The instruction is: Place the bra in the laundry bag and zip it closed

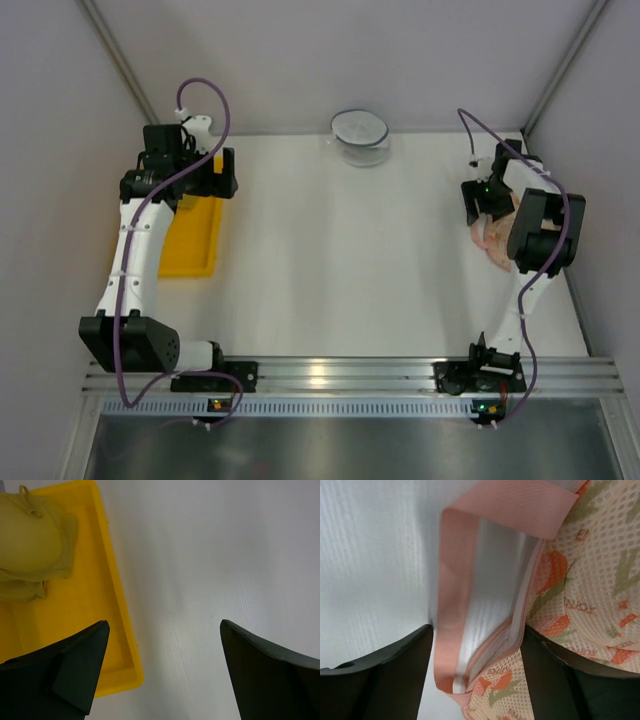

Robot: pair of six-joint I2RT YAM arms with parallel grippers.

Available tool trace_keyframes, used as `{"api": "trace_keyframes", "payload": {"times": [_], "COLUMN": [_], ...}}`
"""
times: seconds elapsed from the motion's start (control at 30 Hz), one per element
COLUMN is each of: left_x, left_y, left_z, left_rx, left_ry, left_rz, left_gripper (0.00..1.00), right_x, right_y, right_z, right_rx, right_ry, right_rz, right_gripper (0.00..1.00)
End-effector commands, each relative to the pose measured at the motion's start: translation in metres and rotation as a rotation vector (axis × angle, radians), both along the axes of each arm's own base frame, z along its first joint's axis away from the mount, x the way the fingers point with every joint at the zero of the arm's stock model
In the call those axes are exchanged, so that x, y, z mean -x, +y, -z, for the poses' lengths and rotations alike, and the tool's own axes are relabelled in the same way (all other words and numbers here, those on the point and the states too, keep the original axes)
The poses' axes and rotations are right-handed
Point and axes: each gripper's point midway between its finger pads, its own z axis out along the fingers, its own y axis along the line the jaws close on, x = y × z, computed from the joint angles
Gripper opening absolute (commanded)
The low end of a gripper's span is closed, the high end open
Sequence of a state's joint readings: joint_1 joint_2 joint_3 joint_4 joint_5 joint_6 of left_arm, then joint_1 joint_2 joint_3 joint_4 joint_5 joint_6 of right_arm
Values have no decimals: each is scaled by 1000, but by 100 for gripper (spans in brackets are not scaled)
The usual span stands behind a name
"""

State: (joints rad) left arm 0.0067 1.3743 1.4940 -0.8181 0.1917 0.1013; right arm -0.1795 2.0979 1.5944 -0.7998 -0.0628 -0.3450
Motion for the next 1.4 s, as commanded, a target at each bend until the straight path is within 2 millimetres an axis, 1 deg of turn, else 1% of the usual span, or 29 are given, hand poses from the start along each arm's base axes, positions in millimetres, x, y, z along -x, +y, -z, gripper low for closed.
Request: {"api": "trace_keyframes", "payload": {"times": [0.0, 0.03, 0.1, 0.13, 0.17, 0.2, 0.27, 0.3, 0.33, 0.37, 0.4, 0.47, 0.5, 0.53, 0.57, 0.6, 0.67, 0.77, 0.8, 0.87, 0.97, 1.0, 1.1, 1.13, 1.2, 1.23, 1.3, 1.33, 1.37], "left_x": [6, 7, 8, 8, 8, 8, 9, 10, 11, 13, 14, 16, 16, 16, 17, 17, 17, 18, 18, 19, 19, 19, 17, 17, 17, 17, 18, 18, 17], "left_y": [1, 1, 2, 3, 4, 4, 5, 5, 4, 6, 7, 9, 11, 12, 13, 14, 16, 19, 19, 21, 22, 22, 24, 23, 22, 23, 24, 26, 27], "left_z": [-12, -13, -10, -10, -8, -8, -5, -5, -4, -1, -1, 1, 1, 1, 1, 2, 3, 2, 2, 0, -4, -5, -9, -11, -13, -12, -11, -11, -12], "left_rx": [-13, -12, -17, -18, -19, -21, -16, -17, -15, -19, -22, -31, -37, -42, -42, -42, -40, -41, -41, -39, -36, -37, -33, -24, -15, -6, 0, -2, -7], "left_ry": [-43, -45, -35, -34, -27, -27, -12, -11, -6, 4, 6, 17, 20, 24, 28, 33, 43, 68, 74, 87, 91, 91, 83, 81, 76, 79, 82, 82, 80], "left_rz": [5, 8, 3, 1, -5, -7, -14, -14, -14, -20, -23, -29, -40, -46, -54, -62, -82, -103, -107, -119, -128, -129, -145, -148, -152, -161, -173, -178, -184], "left_gripper": [98, 98, 98, 98, 98, 98, 98, 98, 98, 98, 98, 98, 98, 98, 98, 98, 98, 98, 98, 98, 98, 98, 98, 98, 98, 98, 98, 98, 98], "right_x": [10, 10, 15, 16, 20, 29, 39, 52, 55, 64, 75, 81, 90, 92, 83, 89, 85, 85, 77, 73, 72, 69, 63, 65, 64, 61, 67, 67, 76], "right_y": [55, 60, 77, 83, 98, 106, 124, 141, 148, 173, 182, 204, 219, 231, 239, 248, 266, 285, 291, 305, 315, 317, 311, 304, 305, 302, 313, 313, 326], "right_z": [4, 1, 2, -3, -5, 0, -5, 0, -3, -3, 0, -4, -3, -8, -10, -7, -6, -2, -4, -8, -10, -16, -34, -42, -58, -71, -82, -89, -90], "right_rx": [-296, -313, -336, -345, -357, -366, -390, -406, -414, -426, -443, -493, -524, -575, -601, -629, -666, -682, -693, -704, -699, -695, -615, -566, -531, -496, -461, -422, -404], "right_ry": [43, 37, 42, 26, 26, 34, 32, 60, 51, 64, 88, 71, 92, 86, 38, 56, 36, 36, -8, -29, -12, -32, -86, -96, -142, -195, -236, -272, -269], "right_rz": [-2, -4, -30, -45, -79, -104, -146, -186, -206, -270, -272, -296, -282, -282, -280, -243, -215, -203, -209, -224, -242, -265, -317, -314, -336, -331, -364, -361, -377], "right_gripper": [68, 64, 60, 58, 57, 56, 54, 52, 51, 51, 50, 48, 47, 47, 46, 43, 41, 41, 42, 44, 44, 44, 45, 45, 47, 48, 49, 50, 52]}}
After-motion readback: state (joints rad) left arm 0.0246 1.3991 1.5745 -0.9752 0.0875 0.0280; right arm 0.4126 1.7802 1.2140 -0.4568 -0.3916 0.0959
